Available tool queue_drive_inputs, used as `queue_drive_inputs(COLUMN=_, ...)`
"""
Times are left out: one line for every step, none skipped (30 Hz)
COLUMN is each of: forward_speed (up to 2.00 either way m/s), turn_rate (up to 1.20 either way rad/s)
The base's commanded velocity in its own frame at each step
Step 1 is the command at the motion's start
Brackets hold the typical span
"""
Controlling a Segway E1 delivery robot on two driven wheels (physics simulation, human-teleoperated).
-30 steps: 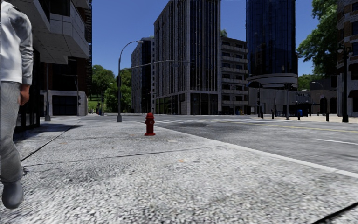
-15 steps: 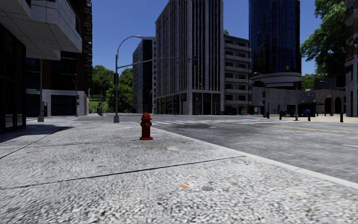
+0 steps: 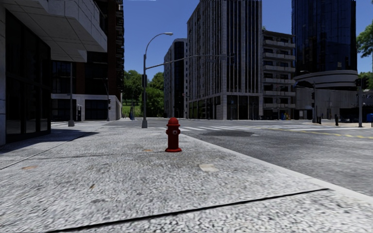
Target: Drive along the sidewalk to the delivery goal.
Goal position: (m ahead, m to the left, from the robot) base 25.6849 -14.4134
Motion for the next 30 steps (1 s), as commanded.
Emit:
queue_drive_inputs(forward_speed=2.0, turn_rate=0.5)
queue_drive_inputs(forward_speed=2.0, turn_rate=0.5)
queue_drive_inputs(forward_speed=2.0, turn_rate=0.5)
queue_drive_inputs(forward_speed=2.0, turn_rate=0.51)
queue_drive_inputs(forward_speed=2.0, turn_rate=0.51)
queue_drive_inputs(forward_speed=2.0, turn_rate=0.52)
queue_drive_inputs(forward_speed=2.0, turn_rate=0.53)
queue_drive_inputs(forward_speed=2.0, turn_rate=0.57)
queue_drive_inputs(forward_speed=2.0, turn_rate=0.58)
queue_drive_inputs(forward_speed=2.0, turn_rate=0.58)
queue_drive_inputs(forward_speed=2.0, turn_rate=0.58)
queue_drive_inputs(forward_speed=2.0, turn_rate=0.59)
queue_drive_inputs(forward_speed=2.0, turn_rate=0.59)
queue_drive_inputs(forward_speed=2.0, turn_rate=0.59)
queue_drive_inputs(forward_speed=2.0, turn_rate=0.59)
queue_drive_inputs(forward_speed=2.0, turn_rate=0.59)
queue_drive_inputs(forward_speed=2.0, turn_rate=0.59)
queue_drive_inputs(forward_speed=2.0, turn_rate=0.57)
queue_drive_inputs(forward_speed=2.0, turn_rate=0.56)
queue_drive_inputs(forward_speed=2.0, turn_rate=0.35)
queue_drive_inputs(forward_speed=2.0, turn_rate=0.35)
queue_drive_inputs(forward_speed=2.0, turn_rate=0.0)
queue_drive_inputs(forward_speed=2.0, turn_rate=0.0)
queue_drive_inputs(forward_speed=2.0, turn_rate=0.0)
queue_drive_inputs(forward_speed=2.0, turn_rate=0.0)
queue_drive_inputs(forward_speed=2.0, turn_rate=0.0)
queue_drive_inputs(forward_speed=2.0, turn_rate=0.0)
queue_drive_inputs(forward_speed=2.0, turn_rate=0.0)
queue_drive_inputs(forward_speed=2.0, turn_rate=0.0)
queue_drive_inputs(forward_speed=2.0, turn_rate=0.0)
